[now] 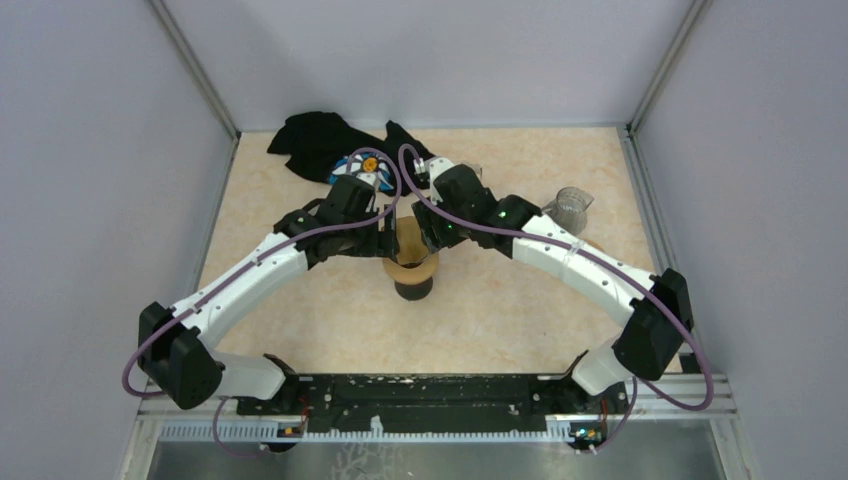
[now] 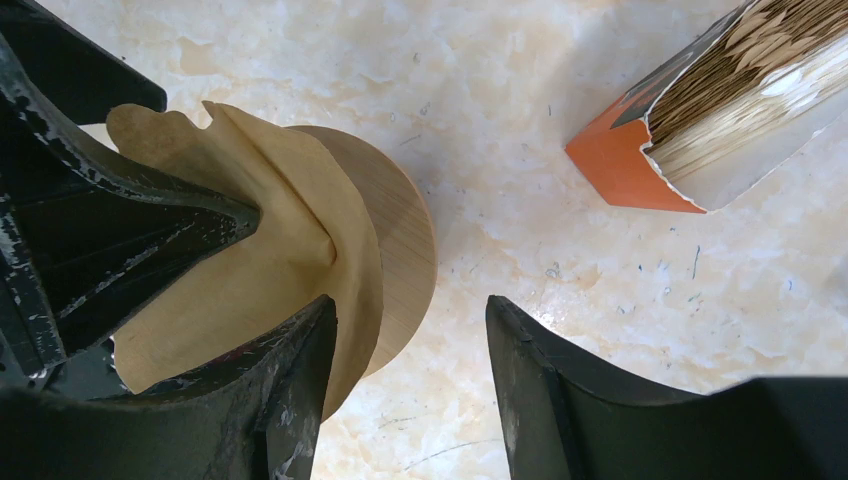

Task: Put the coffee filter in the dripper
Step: Place the coffee filter in the coffee dripper.

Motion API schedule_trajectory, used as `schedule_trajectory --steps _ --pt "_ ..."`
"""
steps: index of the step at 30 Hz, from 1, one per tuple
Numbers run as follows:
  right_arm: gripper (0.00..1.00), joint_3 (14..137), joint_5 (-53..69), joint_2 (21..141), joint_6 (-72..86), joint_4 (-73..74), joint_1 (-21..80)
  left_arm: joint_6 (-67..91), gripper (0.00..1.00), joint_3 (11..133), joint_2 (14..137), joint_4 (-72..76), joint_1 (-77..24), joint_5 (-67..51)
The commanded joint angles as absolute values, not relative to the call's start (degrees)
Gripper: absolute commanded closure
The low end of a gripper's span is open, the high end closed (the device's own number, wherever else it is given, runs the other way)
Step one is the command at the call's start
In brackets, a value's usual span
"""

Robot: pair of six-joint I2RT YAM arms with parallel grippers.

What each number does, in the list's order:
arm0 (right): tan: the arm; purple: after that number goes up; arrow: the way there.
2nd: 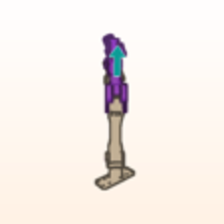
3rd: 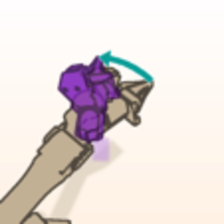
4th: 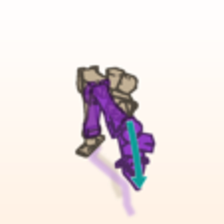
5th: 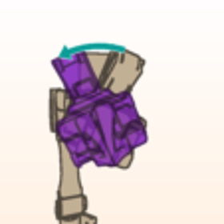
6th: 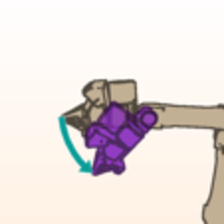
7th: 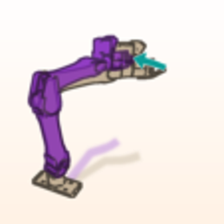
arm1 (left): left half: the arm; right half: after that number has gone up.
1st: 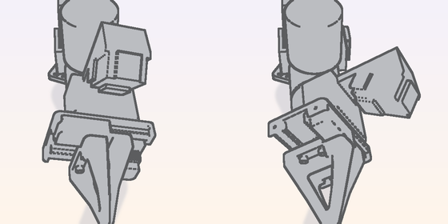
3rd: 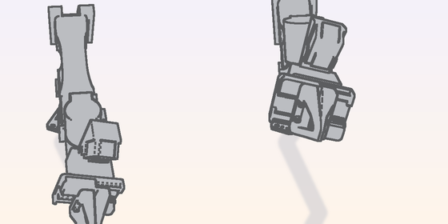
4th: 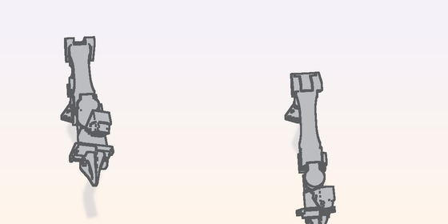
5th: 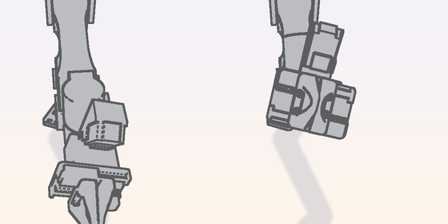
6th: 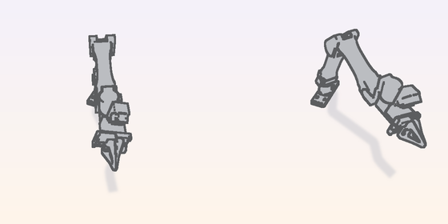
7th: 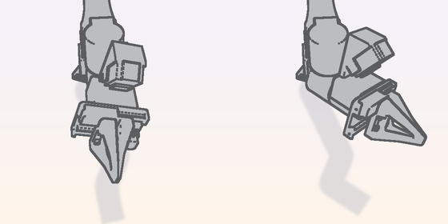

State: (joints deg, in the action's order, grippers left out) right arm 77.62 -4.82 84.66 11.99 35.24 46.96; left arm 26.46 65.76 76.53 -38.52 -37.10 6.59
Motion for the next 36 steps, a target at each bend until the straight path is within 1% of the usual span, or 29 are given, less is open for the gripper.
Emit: schedule_trajectory --steps 1,9,23,36 --pt "0.43 77.5 -5.3 85.0 12.1 34.6 46.7 24.4 0.17 67.4 77.2 -37.5 -36.8 6.8" --pt "0.43 77.2 -5.4 85.1 12.5 34.7 46.7 23.3 0.16 67.6 77.0 -37.7 -36.8 7.9" --pt "0.43 77.5 -6.6 85.4 14.0 34.5 47.8 27.0 0.12 66.4 71.6 -34.2 -36.7 3.5" --pt "0.44 78.2 -9.8 86.1 14.2 35.5 48.8 26.0 0.11 68.6 76.2 -32.4 -36.7 6.0"
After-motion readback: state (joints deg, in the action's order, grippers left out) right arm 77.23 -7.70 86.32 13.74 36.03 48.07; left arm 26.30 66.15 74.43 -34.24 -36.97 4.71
